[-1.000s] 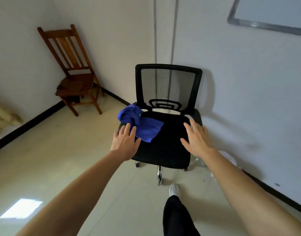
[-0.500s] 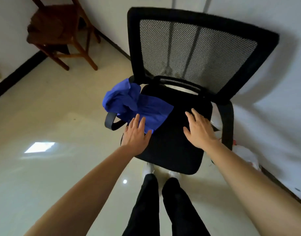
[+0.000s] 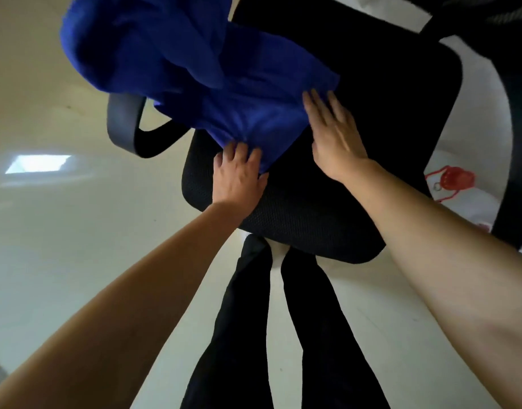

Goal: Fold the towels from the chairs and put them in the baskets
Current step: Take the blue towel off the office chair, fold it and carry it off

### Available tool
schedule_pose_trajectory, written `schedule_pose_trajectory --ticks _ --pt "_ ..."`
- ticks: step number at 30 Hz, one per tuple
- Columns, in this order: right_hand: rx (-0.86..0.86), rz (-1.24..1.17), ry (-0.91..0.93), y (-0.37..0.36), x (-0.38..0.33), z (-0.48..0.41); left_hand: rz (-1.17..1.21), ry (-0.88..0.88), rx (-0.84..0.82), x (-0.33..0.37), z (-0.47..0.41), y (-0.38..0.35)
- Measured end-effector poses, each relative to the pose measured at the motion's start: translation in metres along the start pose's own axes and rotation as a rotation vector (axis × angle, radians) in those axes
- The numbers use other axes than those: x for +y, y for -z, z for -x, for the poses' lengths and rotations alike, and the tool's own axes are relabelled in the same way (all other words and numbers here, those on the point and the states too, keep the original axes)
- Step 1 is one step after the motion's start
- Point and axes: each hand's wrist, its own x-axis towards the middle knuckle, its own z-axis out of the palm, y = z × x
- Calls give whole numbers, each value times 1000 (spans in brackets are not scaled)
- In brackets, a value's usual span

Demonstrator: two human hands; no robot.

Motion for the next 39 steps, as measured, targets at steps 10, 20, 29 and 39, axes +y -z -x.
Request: schedule_pose_trajectory --ticks 10,20,29,39 --pt "-112 2 -27 11 -7 44 78 34 -136 -15 62 12" --pt "-45 -484 -380 169 -1 122 151 -93 328 26 75 179" --pt "502 -485 -56 389 -3 129 326 -39 853 77 96 402" --pt "1007 -752 -85 531 -17 206 308 -120 1137 101 156 541"
